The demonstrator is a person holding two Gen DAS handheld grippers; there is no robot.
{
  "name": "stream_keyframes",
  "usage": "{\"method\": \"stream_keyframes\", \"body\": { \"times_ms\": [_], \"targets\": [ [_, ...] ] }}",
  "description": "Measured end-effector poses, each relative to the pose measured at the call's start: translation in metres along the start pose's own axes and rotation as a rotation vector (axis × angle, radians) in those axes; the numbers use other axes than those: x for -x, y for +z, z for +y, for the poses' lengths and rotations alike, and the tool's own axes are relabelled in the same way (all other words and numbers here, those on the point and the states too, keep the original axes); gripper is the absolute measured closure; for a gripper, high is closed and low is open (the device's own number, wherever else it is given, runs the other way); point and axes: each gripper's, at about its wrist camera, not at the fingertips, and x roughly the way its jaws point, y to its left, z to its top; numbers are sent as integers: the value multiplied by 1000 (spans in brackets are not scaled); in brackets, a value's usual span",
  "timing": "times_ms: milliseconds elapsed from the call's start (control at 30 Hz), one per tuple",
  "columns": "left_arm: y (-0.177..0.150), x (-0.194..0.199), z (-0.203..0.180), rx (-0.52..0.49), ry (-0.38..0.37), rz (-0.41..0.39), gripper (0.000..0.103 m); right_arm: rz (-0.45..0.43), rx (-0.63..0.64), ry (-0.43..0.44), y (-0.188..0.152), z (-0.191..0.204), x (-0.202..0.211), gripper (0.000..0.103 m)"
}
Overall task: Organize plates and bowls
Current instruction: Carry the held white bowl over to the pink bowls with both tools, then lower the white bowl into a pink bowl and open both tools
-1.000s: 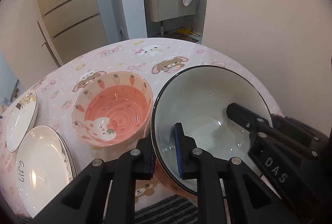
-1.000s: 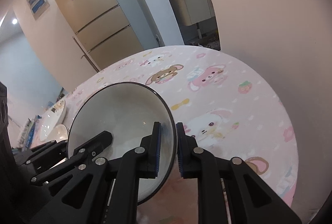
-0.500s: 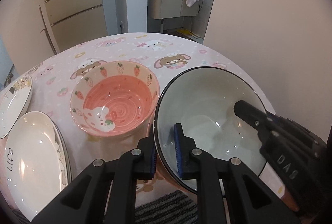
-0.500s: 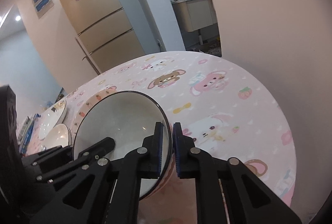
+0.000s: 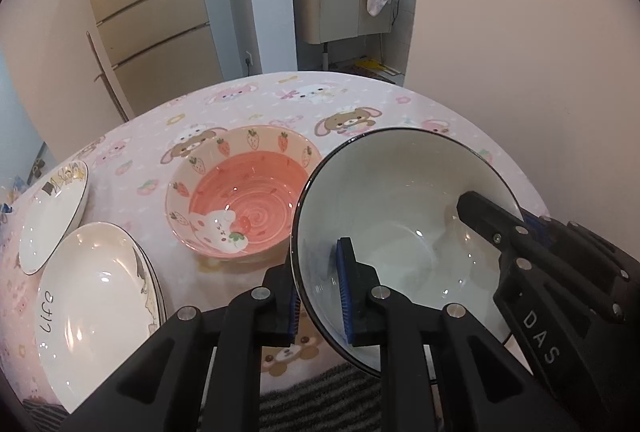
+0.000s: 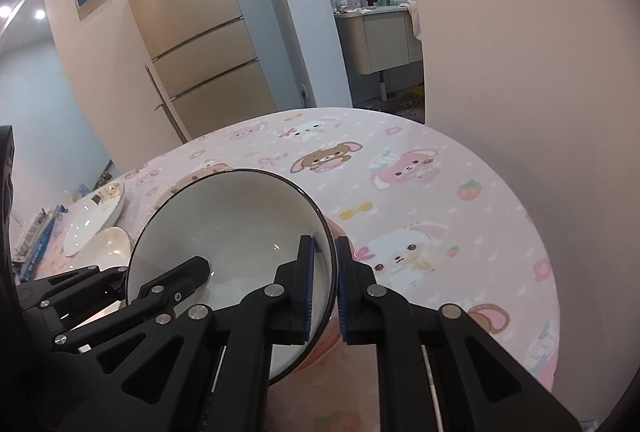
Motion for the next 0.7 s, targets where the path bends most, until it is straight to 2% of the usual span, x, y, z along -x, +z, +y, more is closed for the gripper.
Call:
{"method": "stream_keyframes", "body": {
  "times_ms": [67,167,267,333,467,567,633,700],
  "targets": [
    [-3,-7,2,8,-15,10,85,14,8,-11,-2,0,-5,93],
    [-4,-10,1,13,-35,-20,85,-2,29,-37,-4,-1,-6,94],
    [-7,-13,-5,-12,-5,-38,85,-20,48,-46,-3,-3,-5,93],
    [-7,-13,-5,-12,-17,-46,85,-23,56,-65,-2,-5,-6,91],
    [-6,-11,0,18,-53,-48,85,-19,54,-44,-1,-8,-5,91],
    [-3,-3,6,29,-57,-82,85,-5,32,-27,0,-11,-3,91],
    [1,5,13,46,-64,-109,84,-7,2,-2,3,-17,0,91],
    [6,13,24,71,-77,-137,74,-18,-12,12,6,-20,7,91]
  ]
}}
